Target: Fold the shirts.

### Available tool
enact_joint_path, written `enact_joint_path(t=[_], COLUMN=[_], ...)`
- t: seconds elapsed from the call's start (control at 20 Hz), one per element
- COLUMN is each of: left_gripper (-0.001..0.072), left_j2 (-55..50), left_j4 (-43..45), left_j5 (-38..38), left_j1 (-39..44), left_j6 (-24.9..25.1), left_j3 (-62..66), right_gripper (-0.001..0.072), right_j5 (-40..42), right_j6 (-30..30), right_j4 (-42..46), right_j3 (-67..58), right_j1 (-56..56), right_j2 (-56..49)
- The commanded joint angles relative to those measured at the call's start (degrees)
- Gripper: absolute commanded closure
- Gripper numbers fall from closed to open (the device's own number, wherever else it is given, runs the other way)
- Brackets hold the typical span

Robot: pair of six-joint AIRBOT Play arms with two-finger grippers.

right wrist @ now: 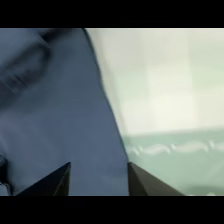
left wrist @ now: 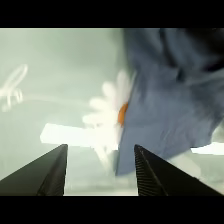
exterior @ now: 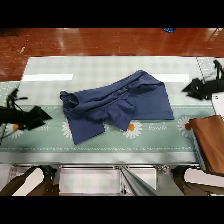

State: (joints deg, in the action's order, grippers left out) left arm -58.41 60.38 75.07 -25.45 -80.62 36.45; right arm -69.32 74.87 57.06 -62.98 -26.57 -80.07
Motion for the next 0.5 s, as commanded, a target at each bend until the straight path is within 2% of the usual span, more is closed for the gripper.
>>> enact_joint_path(t=[0.0,0.1,0.25,0.45], left_gripper=[0.0199,0.0200,0.0200,0.0200], left_j2=[0.76,0.83,0.81,-0.68], left_j4=[-3.28,-8.98,-13.14,-13.55], left_j5=[1.86,-0.96,-6.71,-13.68], left_j1=[-0.42,0.44,4.83,13.51], left_j6=[-0.68,0.57,0.22,-4.90], left_j3=[-8.96,-12.02,-13.97,-14.03], right_gripper=[0.0303,0.0303,0.0303,0.0303], right_j5=[5.68,5.84,3.32,3.41], right_j6=[-2.36,-3.41,-4.57,-4.70], right_j4=[0.66,-1.03,-3.17,-4.46], right_j3=[14.51,16.96,17.22,17.22], right_j1=[-2.27,-2.25,-2.25,-2.25], right_j2=[8.28,10.10,10.80,10.88])
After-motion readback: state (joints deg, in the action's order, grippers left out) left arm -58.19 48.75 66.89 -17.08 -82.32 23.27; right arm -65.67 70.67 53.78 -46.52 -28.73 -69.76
